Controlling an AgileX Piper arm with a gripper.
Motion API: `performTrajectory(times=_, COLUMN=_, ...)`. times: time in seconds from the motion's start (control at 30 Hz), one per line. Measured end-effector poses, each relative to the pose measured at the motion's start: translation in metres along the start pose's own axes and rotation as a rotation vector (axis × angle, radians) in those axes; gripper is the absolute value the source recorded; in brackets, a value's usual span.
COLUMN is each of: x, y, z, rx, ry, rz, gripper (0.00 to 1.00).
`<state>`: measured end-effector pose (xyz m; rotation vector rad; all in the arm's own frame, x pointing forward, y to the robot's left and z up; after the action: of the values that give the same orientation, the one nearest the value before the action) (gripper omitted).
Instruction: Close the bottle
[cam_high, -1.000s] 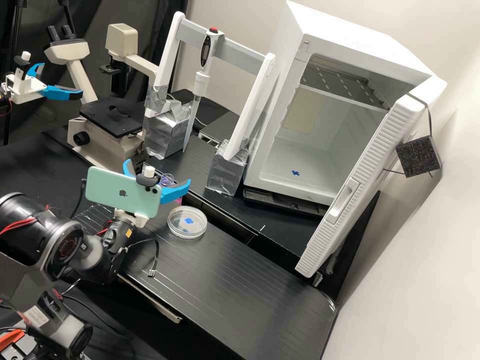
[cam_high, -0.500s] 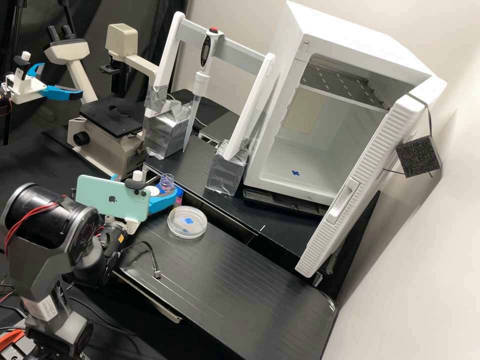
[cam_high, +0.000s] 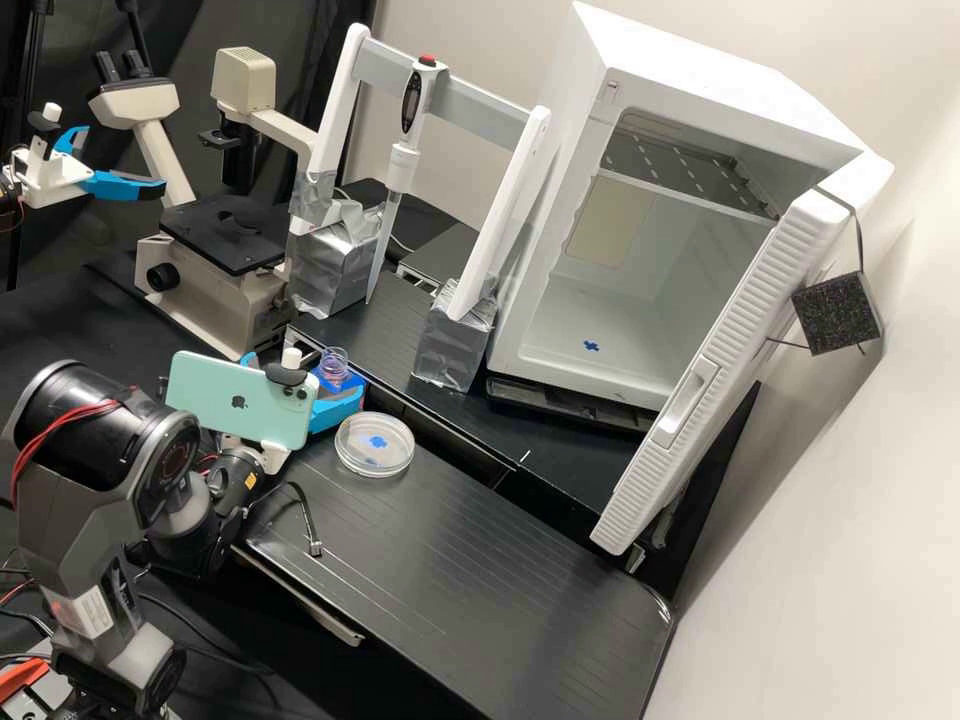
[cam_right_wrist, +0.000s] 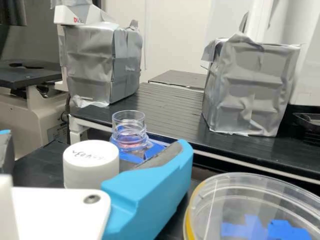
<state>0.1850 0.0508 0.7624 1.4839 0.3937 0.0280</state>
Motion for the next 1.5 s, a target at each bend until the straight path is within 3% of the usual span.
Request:
performTrajectory(times=0.8, x=-0.0004, y=0.0007, z=0.0005, rx=0.032, ry=0.01, rz=-0.009, gripper=0.0)
performTrajectory(times=1.5, x=-0.0006, y=0.0039, z=0.0039, rx=0.034, ry=-0.004, rz=0.005, gripper=0.0)
